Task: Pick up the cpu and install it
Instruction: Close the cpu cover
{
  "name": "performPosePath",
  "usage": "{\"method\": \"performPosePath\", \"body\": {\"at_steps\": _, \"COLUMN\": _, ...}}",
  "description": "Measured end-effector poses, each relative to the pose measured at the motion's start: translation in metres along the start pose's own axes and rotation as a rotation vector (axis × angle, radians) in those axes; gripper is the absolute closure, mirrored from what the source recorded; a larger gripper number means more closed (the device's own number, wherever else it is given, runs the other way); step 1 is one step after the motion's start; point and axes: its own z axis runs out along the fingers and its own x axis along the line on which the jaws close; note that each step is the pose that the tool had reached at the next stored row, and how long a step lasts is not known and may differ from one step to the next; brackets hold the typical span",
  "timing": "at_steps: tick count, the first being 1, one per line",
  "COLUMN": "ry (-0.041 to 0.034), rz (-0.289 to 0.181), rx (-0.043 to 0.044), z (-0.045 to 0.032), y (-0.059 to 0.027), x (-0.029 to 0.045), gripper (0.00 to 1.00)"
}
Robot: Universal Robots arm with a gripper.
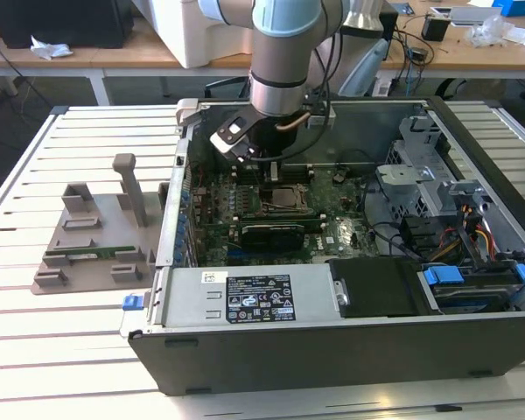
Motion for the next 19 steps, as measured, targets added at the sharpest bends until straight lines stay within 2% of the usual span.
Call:
{"method": "performPosePath", "body": {"at_steps": 4, "ry": 0.0, "rz": 0.0, "rx": 0.0, "z": 0.0017, "y": 0.0, "x": 0.0, "gripper": 0.89}}
{"method": "performPosePath", "body": {"at_steps": 6, "ry": 0.0, "rz": 0.0, "rx": 0.0, "z": -0.0024, "y": 0.0011, "x": -0.0001, "gripper": 0.89}}
{"method": "performPosePath", "body": {"at_steps": 9, "ry": 0.0, "rz": -0.002, "rx": 0.0029, "z": -0.0035, "y": 0.0159, "x": -0.0007, "gripper": 0.89}}
{"method": "performPosePath", "body": {"at_steps": 11, "ry": 0.0004, "rz": -0.003, "rx": 0.0101, "z": -0.0043, "y": 0.0304, "x": -0.0013, "gripper": 0.89}}
{"method": "performPosePath", "body": {"at_steps": 13, "ry": 0.0004, "rz": -0.004, "rx": 0.0161, "z": -0.0049, "y": 0.04, "x": -0.0017, "gripper": 0.89}}
{"method": "performPosePath", "body": {"at_steps": 16, "ry": 0.0011, "rz": -0.006, "rx": 0.0312, "z": -0.0061, "y": 0.0646, "x": -0.0026, "gripper": 0.89}}
{"method": "performPosePath", "body": {"at_steps": 19, "ry": 0.0014, "rz": -0.007, "rx": 0.0412, "z": -0.0069, "y": 0.0799, "x": -0.0033, "gripper": 0.89}}
